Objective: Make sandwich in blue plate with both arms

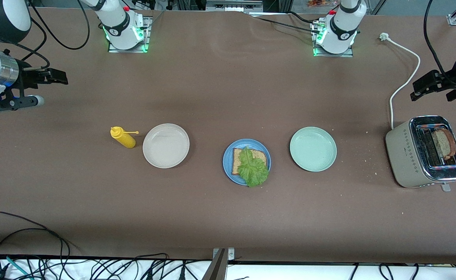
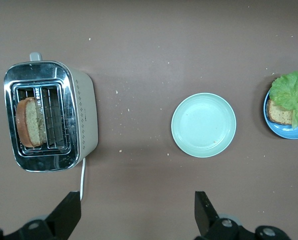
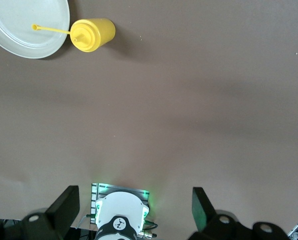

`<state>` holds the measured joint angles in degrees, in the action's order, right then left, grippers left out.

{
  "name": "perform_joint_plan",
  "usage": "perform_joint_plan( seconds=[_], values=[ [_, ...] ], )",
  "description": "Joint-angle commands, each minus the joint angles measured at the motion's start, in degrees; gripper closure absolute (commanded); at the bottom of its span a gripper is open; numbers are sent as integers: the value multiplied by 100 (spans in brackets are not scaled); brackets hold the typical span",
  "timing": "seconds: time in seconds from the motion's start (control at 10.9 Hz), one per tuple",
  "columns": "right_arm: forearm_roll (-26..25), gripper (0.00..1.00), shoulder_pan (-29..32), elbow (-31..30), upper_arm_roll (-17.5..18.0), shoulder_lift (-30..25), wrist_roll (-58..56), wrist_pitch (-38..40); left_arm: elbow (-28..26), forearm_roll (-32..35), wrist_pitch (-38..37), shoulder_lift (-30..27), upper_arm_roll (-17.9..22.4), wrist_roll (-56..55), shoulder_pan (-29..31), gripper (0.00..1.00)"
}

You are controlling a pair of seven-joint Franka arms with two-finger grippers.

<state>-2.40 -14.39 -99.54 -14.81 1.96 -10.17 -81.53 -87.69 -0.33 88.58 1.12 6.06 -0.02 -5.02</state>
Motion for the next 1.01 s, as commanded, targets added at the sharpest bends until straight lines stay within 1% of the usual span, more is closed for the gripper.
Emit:
perform_joint_plan(
  seconds=[0.0, 0.18, 0.37, 0.55, 0.64, 0.83, 0.92],
  values=[
    [-6, 0, -3, 128, 13, 15, -99, 146, 155, 174, -131, 38, -8, 10, 10, 0],
    [12, 0, 15, 75, 5, 42, -213, 50, 147, 165, -131, 38, -8, 10, 36, 0],
    [64, 0, 59, 13, -22, 286, -677, -352, 147, 174, -131, 38, 0, 19, 36, 0],
    [458, 0, 304, 4, -48, 681, -1230, -679, 155, 174, -131, 38, -8, 19, 37, 0],
    [790, 0, 514, -4, -48, 910, -1712, -854, 155, 174, -131, 38, -8, 19, 36, 0],
    [1668, 0, 944, -4, -48, 1393, -2687, -1013, 155, 174, -131, 38, 0, 19, 45, 0],
    [2012, 0, 1129, -4, -48, 1604, -3371, -1066, 147, 174, -131, 29, 0, 19, 45, 0]
  ],
)
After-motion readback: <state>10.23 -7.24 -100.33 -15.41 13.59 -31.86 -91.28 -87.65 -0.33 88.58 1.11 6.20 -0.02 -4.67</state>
